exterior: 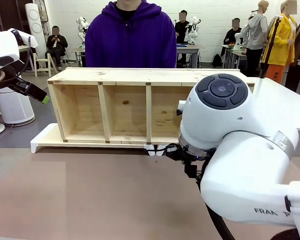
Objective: Perform cable management.
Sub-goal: Pull the grasped Power Cable to the location of the Power Strip.
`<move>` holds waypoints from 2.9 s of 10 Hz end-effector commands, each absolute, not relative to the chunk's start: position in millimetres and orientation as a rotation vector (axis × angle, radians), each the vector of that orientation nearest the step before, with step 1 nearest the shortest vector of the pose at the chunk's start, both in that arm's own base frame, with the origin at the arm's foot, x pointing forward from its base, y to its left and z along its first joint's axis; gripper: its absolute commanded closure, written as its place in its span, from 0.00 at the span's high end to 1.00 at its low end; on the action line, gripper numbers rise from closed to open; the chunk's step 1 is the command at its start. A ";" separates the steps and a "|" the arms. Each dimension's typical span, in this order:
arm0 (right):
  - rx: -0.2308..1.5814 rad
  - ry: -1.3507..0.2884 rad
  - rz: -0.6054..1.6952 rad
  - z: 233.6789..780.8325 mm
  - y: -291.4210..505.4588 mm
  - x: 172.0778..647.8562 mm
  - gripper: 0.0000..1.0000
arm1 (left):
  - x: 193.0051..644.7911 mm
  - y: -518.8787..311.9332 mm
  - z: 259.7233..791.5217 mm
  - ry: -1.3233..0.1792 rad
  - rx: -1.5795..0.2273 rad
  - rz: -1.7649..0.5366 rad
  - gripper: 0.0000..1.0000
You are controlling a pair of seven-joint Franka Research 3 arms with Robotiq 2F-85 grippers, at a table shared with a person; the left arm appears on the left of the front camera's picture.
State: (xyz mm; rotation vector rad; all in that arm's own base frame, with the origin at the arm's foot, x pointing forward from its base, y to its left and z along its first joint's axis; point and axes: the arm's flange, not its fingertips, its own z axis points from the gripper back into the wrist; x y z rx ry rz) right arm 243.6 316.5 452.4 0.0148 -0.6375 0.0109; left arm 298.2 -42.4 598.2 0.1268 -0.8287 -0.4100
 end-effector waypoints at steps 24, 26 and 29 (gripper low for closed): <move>-0.034 -0.750 -0.811 538.5 44.1 279.5 0.16 | 300.6 -43.6 598.5 -0.844 0.117 -0.403 1.00; -0.050 -0.748 -0.854 544.3 36.8 304.4 0.16 | 300.6 -43.6 598.5 -0.844 0.117 -0.403 1.00; 0.095 -0.724 -0.590 550.3 27.8 326.8 0.16 | 300.6 -43.6 598.5 -0.844 0.117 -0.403 1.00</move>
